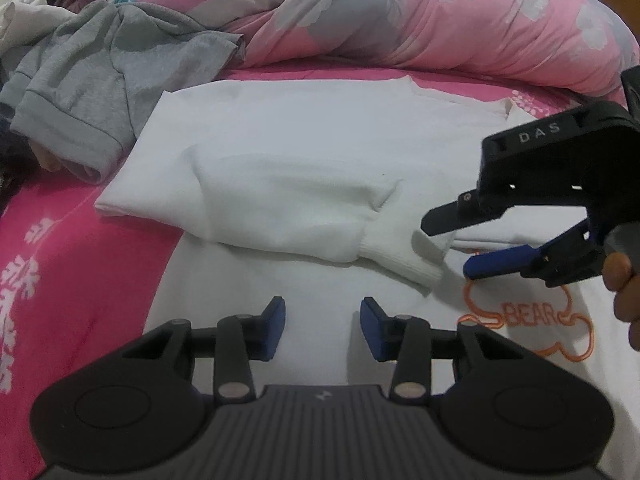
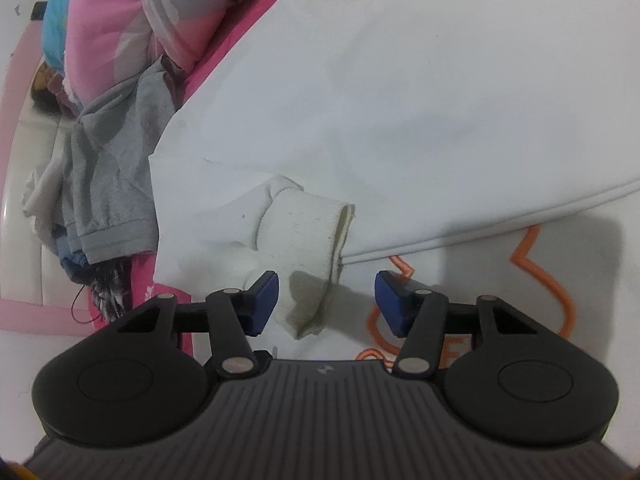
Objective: Fold clothes
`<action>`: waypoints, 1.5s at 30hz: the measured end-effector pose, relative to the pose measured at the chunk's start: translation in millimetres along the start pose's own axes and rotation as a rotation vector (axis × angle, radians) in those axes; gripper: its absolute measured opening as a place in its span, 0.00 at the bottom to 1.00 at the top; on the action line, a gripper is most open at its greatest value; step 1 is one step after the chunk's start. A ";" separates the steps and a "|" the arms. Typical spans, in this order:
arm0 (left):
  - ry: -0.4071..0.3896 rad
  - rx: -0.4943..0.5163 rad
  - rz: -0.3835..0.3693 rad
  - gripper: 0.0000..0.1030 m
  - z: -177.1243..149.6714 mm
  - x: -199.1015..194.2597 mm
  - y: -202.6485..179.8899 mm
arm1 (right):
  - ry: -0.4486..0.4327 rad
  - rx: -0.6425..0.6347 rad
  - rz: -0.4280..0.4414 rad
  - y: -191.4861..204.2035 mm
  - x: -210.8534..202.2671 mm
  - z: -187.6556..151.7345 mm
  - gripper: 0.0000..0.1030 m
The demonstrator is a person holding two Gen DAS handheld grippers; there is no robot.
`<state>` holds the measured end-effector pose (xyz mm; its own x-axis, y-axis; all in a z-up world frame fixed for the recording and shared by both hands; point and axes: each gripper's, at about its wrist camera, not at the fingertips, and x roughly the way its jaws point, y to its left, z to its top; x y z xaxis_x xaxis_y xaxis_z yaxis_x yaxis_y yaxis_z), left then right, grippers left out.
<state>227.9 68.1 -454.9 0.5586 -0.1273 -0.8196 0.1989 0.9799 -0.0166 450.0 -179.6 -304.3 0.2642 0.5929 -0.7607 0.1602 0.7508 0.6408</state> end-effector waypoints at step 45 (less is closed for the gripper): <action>-0.031 0.048 0.230 0.41 28.5 37.8 13.6 | -0.536 -0.379 -0.307 4.5 -184.4 31.6 0.02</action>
<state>274.7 72.2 -469.8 0.6181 0.0930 -0.7806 0.1015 0.9752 0.1966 432.0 -294.7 -157.9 0.7061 0.1875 -0.6828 -0.0132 0.9676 0.2521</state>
